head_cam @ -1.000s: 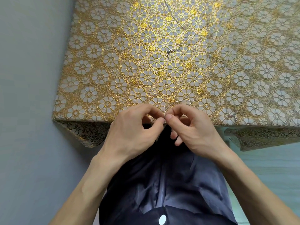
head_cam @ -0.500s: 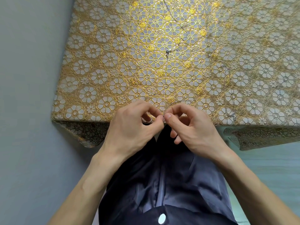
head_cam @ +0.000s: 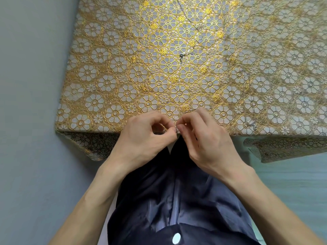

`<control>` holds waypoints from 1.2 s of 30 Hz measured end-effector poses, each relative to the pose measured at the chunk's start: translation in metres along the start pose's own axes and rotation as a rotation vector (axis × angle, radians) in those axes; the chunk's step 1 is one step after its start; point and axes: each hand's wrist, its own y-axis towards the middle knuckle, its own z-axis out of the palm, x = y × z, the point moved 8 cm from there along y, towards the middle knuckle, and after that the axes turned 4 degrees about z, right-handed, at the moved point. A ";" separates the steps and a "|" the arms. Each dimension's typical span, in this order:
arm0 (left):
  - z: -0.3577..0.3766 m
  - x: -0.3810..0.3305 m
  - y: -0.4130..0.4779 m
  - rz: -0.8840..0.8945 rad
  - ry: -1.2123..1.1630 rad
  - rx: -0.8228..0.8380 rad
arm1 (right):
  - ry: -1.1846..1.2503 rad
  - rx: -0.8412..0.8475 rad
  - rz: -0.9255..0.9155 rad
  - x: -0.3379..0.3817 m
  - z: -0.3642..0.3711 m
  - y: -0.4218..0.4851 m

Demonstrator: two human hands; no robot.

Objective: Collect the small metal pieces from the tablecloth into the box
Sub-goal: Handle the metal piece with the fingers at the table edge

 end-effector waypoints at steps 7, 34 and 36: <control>0.005 0.007 -0.002 -0.022 -0.098 0.033 | 0.147 -0.042 0.118 -0.014 -0.005 0.000; 0.000 -0.002 -0.008 0.010 -0.075 -0.172 | 0.600 0.253 0.482 -0.022 0.017 -0.005; -0.001 0.001 -0.009 -0.015 -0.105 -0.196 | 0.656 0.239 0.518 -0.024 0.018 -0.006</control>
